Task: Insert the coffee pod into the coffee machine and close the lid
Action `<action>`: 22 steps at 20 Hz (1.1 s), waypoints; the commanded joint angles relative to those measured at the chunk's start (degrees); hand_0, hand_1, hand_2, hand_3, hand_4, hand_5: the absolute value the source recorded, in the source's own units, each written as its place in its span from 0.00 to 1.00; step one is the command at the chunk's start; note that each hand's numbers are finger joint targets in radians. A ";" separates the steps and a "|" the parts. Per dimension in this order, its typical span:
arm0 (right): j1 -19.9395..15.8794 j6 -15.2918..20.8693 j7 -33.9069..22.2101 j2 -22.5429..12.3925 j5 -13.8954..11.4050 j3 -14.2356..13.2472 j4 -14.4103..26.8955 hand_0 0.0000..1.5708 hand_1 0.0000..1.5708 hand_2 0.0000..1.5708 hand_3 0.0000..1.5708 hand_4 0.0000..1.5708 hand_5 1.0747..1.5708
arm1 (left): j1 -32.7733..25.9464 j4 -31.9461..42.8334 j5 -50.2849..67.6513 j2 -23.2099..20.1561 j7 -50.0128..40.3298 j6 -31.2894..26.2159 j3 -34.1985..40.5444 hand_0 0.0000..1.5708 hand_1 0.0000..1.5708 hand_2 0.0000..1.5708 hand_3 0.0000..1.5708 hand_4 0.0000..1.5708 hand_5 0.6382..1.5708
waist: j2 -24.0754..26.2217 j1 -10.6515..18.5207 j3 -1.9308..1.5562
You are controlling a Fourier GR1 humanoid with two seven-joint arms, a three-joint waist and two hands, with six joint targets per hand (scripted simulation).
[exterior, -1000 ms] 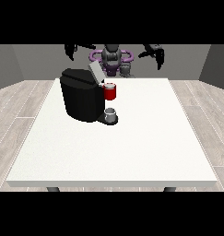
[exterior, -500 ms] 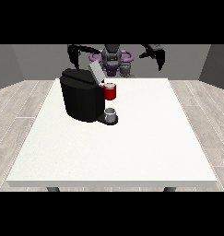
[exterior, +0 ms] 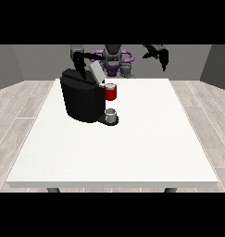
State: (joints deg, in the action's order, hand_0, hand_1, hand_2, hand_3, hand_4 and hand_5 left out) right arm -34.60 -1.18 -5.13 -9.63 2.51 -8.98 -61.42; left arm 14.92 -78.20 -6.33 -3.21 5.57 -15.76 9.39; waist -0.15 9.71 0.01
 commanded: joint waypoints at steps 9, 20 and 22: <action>-8.51 -0.99 -0.84 -2.62 -0.53 -0.40 4.58 0.00 0.00 0.00 0.00 0.13 1.00 | -2.13 -4.51 0.81 -3.30 -2.51 0.57 -0.03 0.00 0.00 0.00 0.00 0.22 1.00 | -2.79 0.87 -0.01; -15.75 0.69 -0.01 -1.07 -5.41 3.98 5.01 0.00 0.00 0.00 0.00 0.00 1.00 | -0.22 -3.99 0.56 -2.97 -2.34 0.45 -1.90 0.00 0.00 0.00 0.00 0.23 1.00 | -5.39 3.80 -0.01; -13.83 1.08 -0.84 2.05 -6.47 6.69 3.67 0.00 0.00 0.00 0.00 0.00 1.00 | -2.04 -2.26 -0.89 -2.23 0.68 2.10 -2.05 0.00 0.00 0.00 0.00 0.21 1.00 | -4.20 1.77 0.02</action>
State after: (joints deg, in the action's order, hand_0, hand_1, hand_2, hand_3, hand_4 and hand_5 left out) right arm -46.63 0.12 -7.00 -11.12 -2.43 -5.89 -56.43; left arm 13.72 -81.64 -6.33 -5.59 4.51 -14.45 7.54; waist -4.88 11.01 -0.41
